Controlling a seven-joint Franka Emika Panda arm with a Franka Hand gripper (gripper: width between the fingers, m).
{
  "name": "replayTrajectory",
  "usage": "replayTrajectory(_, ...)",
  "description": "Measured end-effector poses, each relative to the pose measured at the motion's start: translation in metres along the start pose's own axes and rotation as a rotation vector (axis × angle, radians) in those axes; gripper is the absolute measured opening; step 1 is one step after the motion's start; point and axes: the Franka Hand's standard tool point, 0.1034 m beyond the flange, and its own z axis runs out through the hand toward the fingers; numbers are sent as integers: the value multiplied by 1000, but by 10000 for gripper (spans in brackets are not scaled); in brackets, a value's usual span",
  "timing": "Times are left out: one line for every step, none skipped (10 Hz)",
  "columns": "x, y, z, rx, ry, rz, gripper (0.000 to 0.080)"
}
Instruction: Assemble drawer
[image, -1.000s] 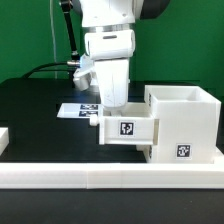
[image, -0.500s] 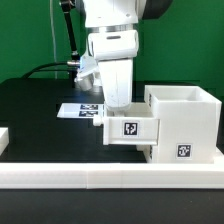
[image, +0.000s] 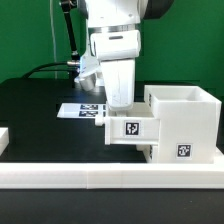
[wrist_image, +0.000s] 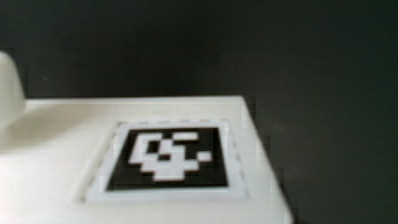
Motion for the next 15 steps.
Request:
replayTrajectory(-1,-1,0,1,0,1,42)
replayTrajectory(-1,-2,1,2,0,2,42)
replayTrajectory(-1,-3,1,-1,1,1,42)
replayTrajectory(0,-3,2,-7,2,0,42)
replayTrajectory(-1,-3,1,-7,1,2,42)
replayTrajectory(-1,-3,1,-7,1,2,42)
replayTrajectory(-1,-3,1,-7,1,2,42)
replayTrajectory(-1,-3,1,-10,1,-14,42)
replayTrajectory(-2,-3,1,-20,1,-29,42)
replayTrajectory(-3,-4,1,-35,2,-36,42)
replayTrajectory(-4,-5,1,-48,3,-38,42)
replayTrajectory(-4,-5,1,-52,4,-36,42)
replayTrajectory(-4,-5,1,-52,4,-36,42)
replayTrajectory(-4,-5,1,-52,4,-36,42)
replayTrajectory(-4,-5,1,-52,4,-36,42)
